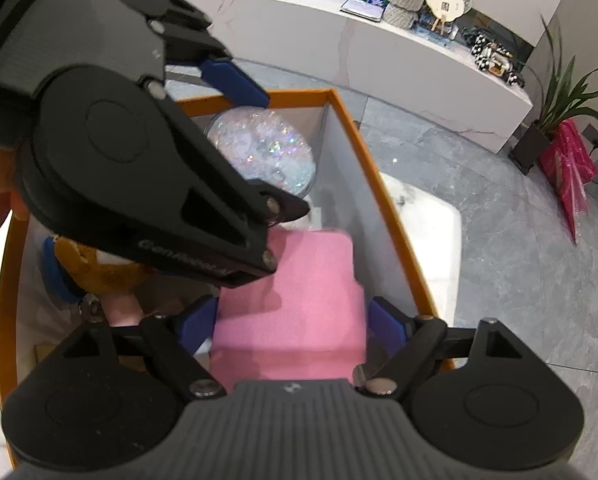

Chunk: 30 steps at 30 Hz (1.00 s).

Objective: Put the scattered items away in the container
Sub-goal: 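Lower both tools into the orange box and open them to release the items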

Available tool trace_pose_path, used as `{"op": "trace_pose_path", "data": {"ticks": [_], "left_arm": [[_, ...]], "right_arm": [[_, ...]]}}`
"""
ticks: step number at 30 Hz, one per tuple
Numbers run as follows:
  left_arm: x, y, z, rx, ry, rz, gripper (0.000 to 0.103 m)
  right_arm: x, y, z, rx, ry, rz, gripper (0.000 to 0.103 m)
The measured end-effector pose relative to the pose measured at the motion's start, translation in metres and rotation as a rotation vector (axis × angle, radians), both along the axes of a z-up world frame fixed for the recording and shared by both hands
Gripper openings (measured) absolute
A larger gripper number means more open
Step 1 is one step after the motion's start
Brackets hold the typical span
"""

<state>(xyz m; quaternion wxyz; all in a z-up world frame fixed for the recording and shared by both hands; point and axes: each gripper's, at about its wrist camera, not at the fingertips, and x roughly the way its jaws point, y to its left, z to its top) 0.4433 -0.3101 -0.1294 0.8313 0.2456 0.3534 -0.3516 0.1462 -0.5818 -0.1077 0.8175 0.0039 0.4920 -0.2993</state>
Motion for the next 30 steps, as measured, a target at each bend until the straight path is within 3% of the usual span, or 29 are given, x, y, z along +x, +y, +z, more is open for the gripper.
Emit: {"op": "trace_pose_path", "data": {"ticks": [3, 17, 25, 30], "left_arm": [[-0.001, 0.003, 0.008, -0.021, -0.01, 0.007, 0.089], [-0.021, 0.025, 0.05, -0.055, -0.055, 0.022, 0.089], [-0.047, 0.059, 0.083, -0.193, -0.027, 0.086, 0.089], [-0.068, 0.08, 0.101, -0.237, -0.041, 0.104, 0.089]], "right_arm": [[-0.003, -0.001, 0.007, 0.002, -0.023, -0.006, 0.089], [-0.011, 0.025, 0.038, -0.037, -0.044, -0.01, 0.091], [-0.031, 0.056, 0.061, -0.035, -0.213, -0.13, 0.094], [-0.043, 0.083, 0.069, -0.093, -0.308, -0.246, 0.098]]}}
